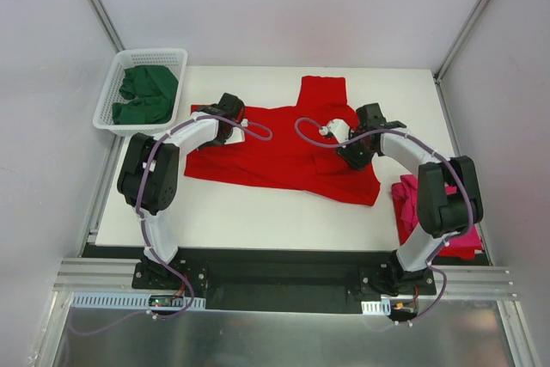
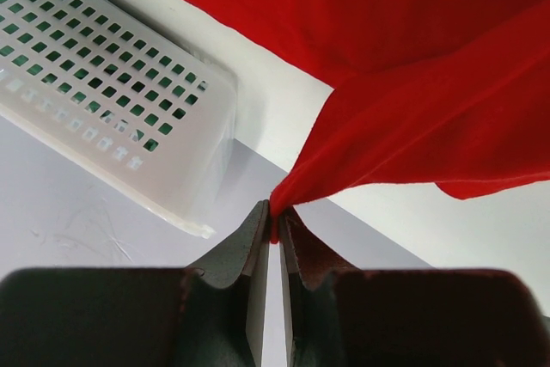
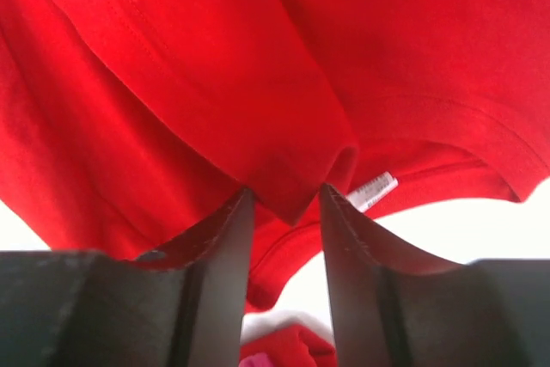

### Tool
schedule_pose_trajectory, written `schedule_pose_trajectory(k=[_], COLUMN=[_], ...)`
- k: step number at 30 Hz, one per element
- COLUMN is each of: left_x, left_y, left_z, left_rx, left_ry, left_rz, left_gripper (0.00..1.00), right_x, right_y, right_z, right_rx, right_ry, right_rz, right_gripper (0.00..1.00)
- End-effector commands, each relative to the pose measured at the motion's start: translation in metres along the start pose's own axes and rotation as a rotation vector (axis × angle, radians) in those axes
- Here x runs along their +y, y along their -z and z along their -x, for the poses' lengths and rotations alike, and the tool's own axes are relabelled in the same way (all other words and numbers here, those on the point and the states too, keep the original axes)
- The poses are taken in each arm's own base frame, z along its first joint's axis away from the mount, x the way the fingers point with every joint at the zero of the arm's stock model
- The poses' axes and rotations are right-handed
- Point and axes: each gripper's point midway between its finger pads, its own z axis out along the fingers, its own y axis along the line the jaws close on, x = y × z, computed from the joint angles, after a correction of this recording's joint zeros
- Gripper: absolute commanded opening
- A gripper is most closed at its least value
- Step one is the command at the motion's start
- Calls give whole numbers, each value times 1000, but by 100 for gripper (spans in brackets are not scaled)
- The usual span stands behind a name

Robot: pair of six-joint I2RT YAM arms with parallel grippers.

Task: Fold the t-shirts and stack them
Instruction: Fold the flattened tshirt in 1/3 of the way

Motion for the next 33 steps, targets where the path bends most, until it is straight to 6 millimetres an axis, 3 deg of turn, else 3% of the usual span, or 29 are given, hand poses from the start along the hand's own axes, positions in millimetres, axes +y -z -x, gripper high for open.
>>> schedule_pose_trajectory(k=[1, 2, 5, 6, 21, 33], left_x=[2, 2, -1, -2, -10, -14], left_y=[5, 6, 4, 4, 1, -1], left_z=[-1, -1, -1, -1, -4, -3], left_rx=[-8, -9, -8, -5, 5, 3], left_ry=[3, 8, 5, 3, 0, 9], left_rz=[-4, -3, -10, -12, -26, -35], left_gripper=[9, 8, 8, 9, 8, 8], right_x=[2, 2, -2, -2, -51, -75], right_y=[-8, -9, -10, -10, 40, 55], right_z=[12, 13, 18, 19, 61, 61], right_rx=[-43, -46, -59, -60, -141, -104], right_ry=[11, 13, 17, 16, 76, 106], right_rz=[20, 20, 9, 5, -240, -359], right_gripper=[41, 40, 15, 2, 1, 1])
